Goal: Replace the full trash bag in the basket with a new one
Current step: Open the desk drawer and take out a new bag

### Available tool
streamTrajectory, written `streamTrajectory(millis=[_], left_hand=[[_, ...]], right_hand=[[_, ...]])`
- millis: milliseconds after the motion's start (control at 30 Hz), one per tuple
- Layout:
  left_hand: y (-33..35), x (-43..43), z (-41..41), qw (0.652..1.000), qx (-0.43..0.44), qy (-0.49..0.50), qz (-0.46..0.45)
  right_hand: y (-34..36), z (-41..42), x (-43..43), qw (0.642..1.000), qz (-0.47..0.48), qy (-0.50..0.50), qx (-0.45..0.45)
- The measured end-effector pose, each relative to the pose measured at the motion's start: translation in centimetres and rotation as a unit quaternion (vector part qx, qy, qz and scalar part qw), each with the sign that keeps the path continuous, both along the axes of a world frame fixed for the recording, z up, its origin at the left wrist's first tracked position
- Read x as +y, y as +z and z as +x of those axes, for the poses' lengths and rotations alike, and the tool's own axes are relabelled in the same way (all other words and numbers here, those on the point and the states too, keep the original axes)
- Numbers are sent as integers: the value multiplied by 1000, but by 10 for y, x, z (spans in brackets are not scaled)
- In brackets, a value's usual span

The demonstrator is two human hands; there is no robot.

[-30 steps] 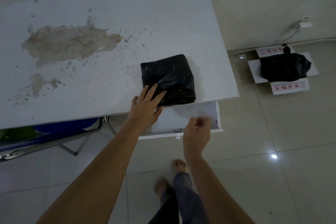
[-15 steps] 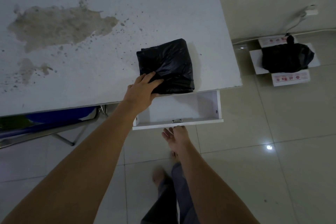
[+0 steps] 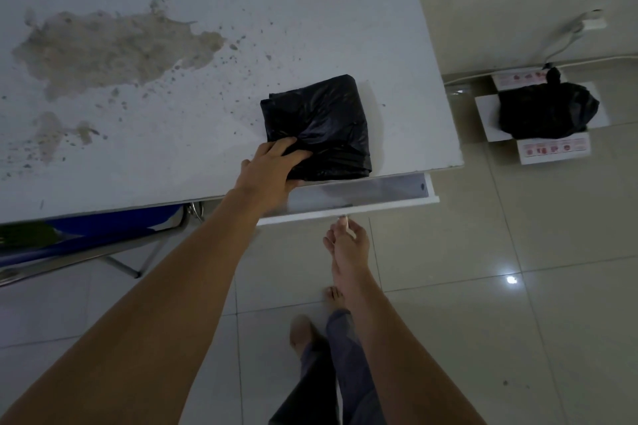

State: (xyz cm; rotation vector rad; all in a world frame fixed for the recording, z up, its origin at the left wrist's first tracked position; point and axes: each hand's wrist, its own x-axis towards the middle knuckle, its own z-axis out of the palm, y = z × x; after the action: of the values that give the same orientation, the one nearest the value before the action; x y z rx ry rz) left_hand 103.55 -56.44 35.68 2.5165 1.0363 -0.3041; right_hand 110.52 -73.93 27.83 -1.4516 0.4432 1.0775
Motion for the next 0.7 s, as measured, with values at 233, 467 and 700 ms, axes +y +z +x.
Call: streamTrajectory(millis=[233,467,700], left_hand=[[-1,3,3,1000,5,5,-4],[-2,5,5,1000,9,7,-17],[-1,3,5,1000,11,10,-5]], right_hand=[[-3,34,39,998,29,59,-11],[2,46,54,998,39,53,15],[2,47,48,997,43,66,23]])
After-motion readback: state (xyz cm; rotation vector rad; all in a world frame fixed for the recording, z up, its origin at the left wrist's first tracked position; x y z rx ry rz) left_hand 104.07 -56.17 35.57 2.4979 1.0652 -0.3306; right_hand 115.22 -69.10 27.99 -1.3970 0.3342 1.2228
